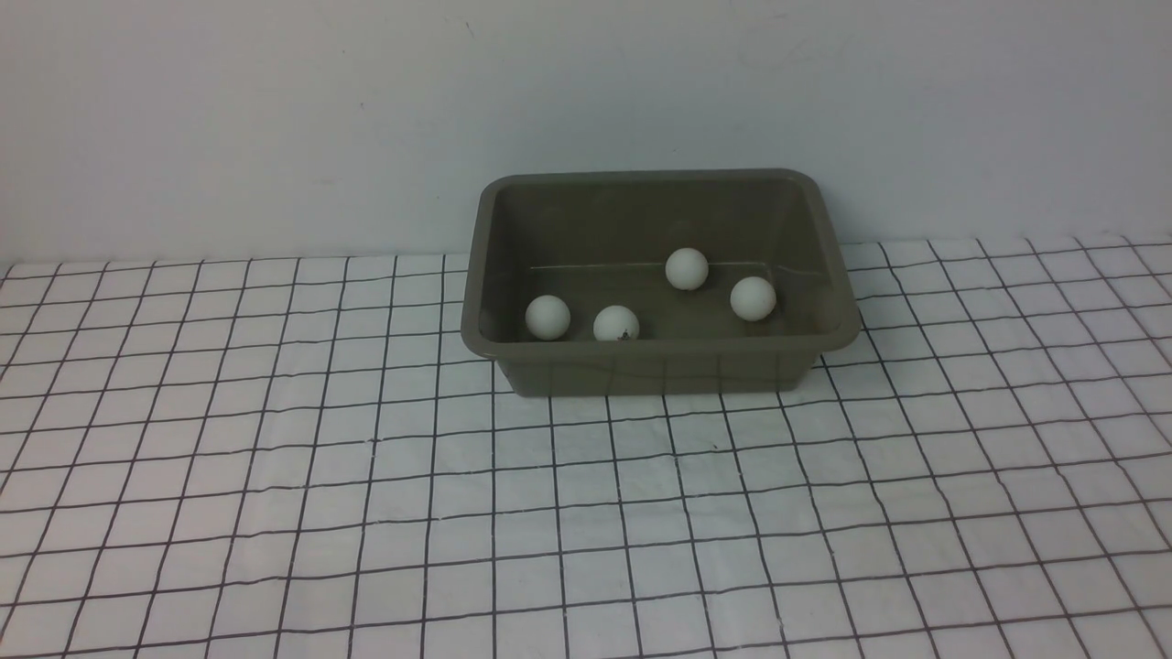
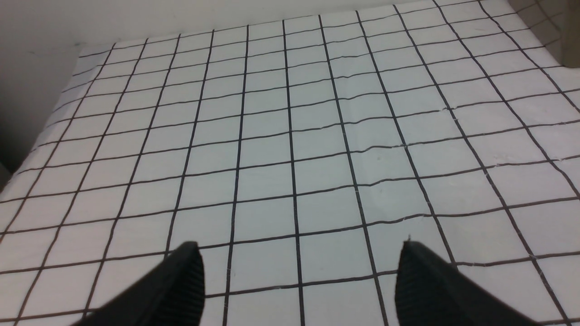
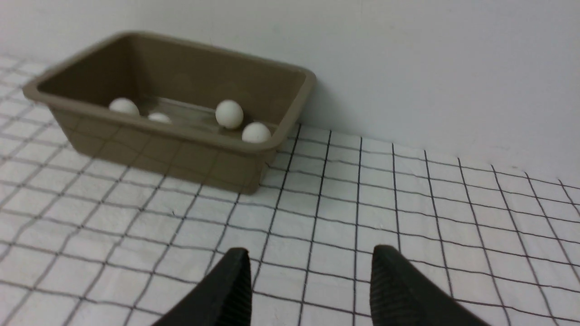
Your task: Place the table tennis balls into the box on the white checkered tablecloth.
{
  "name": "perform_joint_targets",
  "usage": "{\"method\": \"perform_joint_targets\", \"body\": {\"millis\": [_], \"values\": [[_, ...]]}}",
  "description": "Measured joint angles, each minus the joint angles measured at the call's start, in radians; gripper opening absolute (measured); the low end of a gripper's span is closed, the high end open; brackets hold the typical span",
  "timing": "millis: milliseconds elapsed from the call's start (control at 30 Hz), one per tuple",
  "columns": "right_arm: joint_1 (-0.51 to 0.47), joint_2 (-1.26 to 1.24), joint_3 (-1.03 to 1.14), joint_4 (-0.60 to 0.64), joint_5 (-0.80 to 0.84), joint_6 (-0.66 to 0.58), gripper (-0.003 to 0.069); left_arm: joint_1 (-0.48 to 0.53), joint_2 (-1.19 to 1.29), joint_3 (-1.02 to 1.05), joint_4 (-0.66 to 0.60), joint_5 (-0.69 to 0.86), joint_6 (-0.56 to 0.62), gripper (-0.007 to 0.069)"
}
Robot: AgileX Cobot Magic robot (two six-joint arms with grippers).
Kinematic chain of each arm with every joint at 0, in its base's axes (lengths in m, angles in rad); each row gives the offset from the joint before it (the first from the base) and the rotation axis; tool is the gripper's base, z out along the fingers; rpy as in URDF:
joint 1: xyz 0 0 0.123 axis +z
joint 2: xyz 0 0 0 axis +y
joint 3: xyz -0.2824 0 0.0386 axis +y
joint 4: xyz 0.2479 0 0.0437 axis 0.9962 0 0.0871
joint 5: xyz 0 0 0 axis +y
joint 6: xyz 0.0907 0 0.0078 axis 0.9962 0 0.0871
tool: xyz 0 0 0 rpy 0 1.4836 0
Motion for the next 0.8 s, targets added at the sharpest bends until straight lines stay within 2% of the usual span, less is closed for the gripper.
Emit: {"method": "perform_joint_targets", "body": {"millis": [133,233,500,800], "values": [[0.000,0.000,0.061,0.057,-0.094,0.018,0.0337,0.000,0.000,0.000,0.000,0.000,0.000,0.0510],[0.000,-0.008,0.114,0.050,-0.122,0.023,0.0337,0.000,0.000,0.000,0.000,0.000,0.000,0.0510],[0.000,-0.099,0.266,-0.089,-0.179,0.138,0.0337,0.000,0.000,0.000,0.000,0.000,0.000,0.0510],[0.000,-0.109,0.288,-0.146,-0.154,0.150,0.0337,0.000,0.000,0.000,-0.001,0.000,0.000,0.0510]]}}
